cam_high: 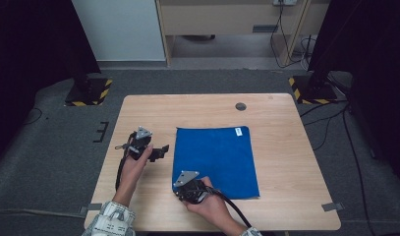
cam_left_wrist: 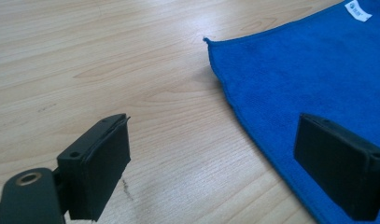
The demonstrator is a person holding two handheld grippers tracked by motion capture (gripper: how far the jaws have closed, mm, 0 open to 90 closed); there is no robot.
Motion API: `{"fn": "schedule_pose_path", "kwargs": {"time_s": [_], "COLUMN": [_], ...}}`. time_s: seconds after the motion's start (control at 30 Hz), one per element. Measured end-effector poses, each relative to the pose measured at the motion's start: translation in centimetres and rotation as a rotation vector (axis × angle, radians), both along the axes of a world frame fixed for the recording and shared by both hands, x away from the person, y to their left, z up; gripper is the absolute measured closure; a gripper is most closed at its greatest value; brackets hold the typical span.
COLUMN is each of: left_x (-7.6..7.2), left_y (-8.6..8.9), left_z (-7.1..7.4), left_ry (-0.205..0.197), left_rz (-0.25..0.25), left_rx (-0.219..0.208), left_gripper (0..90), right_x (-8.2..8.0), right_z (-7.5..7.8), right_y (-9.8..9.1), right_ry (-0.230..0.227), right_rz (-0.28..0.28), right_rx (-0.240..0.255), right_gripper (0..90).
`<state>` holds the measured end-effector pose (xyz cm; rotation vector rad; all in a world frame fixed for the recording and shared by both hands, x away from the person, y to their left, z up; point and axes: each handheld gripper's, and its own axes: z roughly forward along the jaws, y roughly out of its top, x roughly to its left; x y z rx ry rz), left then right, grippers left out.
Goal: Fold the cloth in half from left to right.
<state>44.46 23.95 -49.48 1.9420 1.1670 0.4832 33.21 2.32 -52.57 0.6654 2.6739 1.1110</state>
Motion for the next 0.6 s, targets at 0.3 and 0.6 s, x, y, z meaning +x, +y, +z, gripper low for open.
{"fn": "schedule_pose_path", "kwargs": {"time_s": [0.3, 0.6], "left_x": [1.6, 5.0], "left_y": [-1.1, -3.2], "left_z": [0.4, -1.1], "left_ry": [0.001, 0.070], "left_rz": [-0.040, -0.068], "left_rx": [-0.022, 0.055], "left_gripper": [10.8, 18.1], "right_x": [-0.3, -1.0], "right_z": [0.5, 0.7], "right_y": [-0.3, 0.0], "right_ry": [0.020, 0.022], "right_rz": [-0.014, -0.010], "right_rx": [0.066, 0.081], "right_gripper": [85.2, 85.5]}}
